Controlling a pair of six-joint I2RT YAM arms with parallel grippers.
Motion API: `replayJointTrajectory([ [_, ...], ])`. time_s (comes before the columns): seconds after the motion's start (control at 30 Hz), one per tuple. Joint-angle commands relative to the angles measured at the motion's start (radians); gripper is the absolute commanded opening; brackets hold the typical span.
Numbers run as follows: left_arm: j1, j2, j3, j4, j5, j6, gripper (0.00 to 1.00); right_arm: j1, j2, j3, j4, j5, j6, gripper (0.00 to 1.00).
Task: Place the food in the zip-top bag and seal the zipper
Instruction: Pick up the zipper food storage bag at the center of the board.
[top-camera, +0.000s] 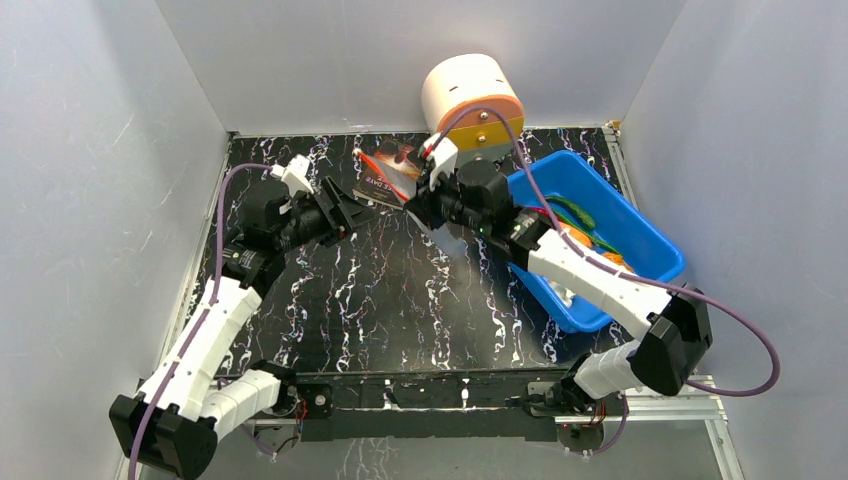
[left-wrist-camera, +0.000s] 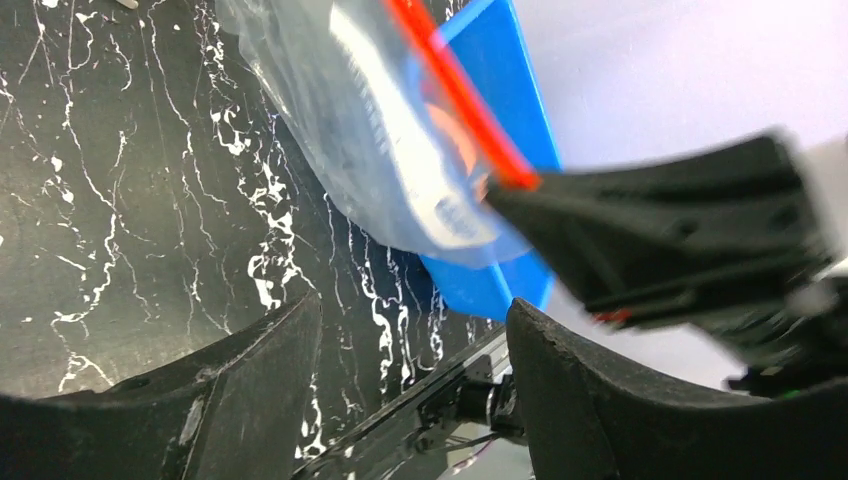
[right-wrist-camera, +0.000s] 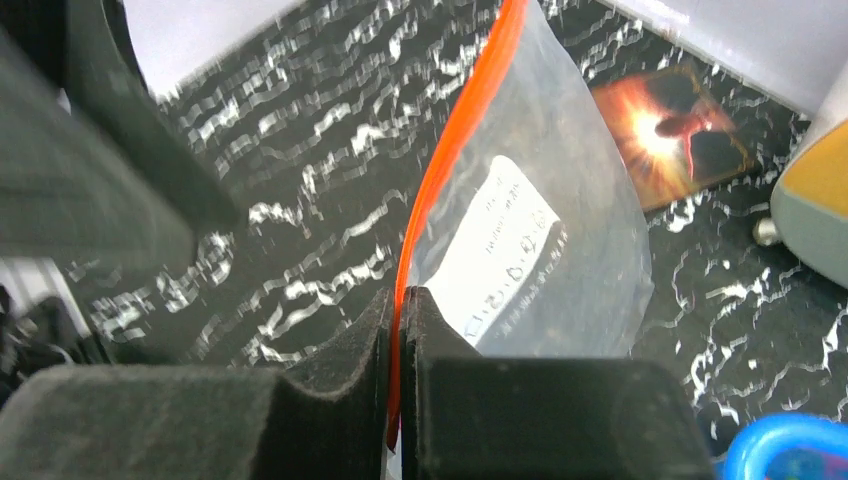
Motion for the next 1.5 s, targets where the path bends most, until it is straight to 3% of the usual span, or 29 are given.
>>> replayJointTrajectory([
  [0.0,-0.001,0.065,0.039,-0.009,-0.014,-0.138,0.66,0.043,-0.068,-0.166,0.15,0.053,-0.112,0.0],
  [0.17,0.0,0.112,-0.056,0.128,0.077,-0.188,0.6,0.06,-0.089,-0.332,0.205,0.062,0.058,0.0],
  [0.47,0.001,0.119,-0.159,0.131,0.022,-0.254,0.51,0.064,-0.181,-0.494,0.348,0.078,0.186,0.0],
  [0.83,0.001,0.162,-0.24,0.252,0.059,-0.29,0.61,0.068,-0.217,-0.564,0.444,-0.016,0.269,0.0],
  [1.2,0.001,0.261,-0.284,0.435,0.075,-0.303,0.62,0.076,-0.288,-0.637,0.481,-0.061,0.299,0.0],
  [1.3,0.002,0.288,-0.267,0.442,0.072,-0.288,0.55,0.078,-0.304,-0.644,0.469,-0.077,0.288,0.0],
  [1.47,0.001,0.324,-0.233,0.441,0.09,-0.252,0.22,0.078,-0.323,-0.615,0.374,-0.092,0.267,0.18],
])
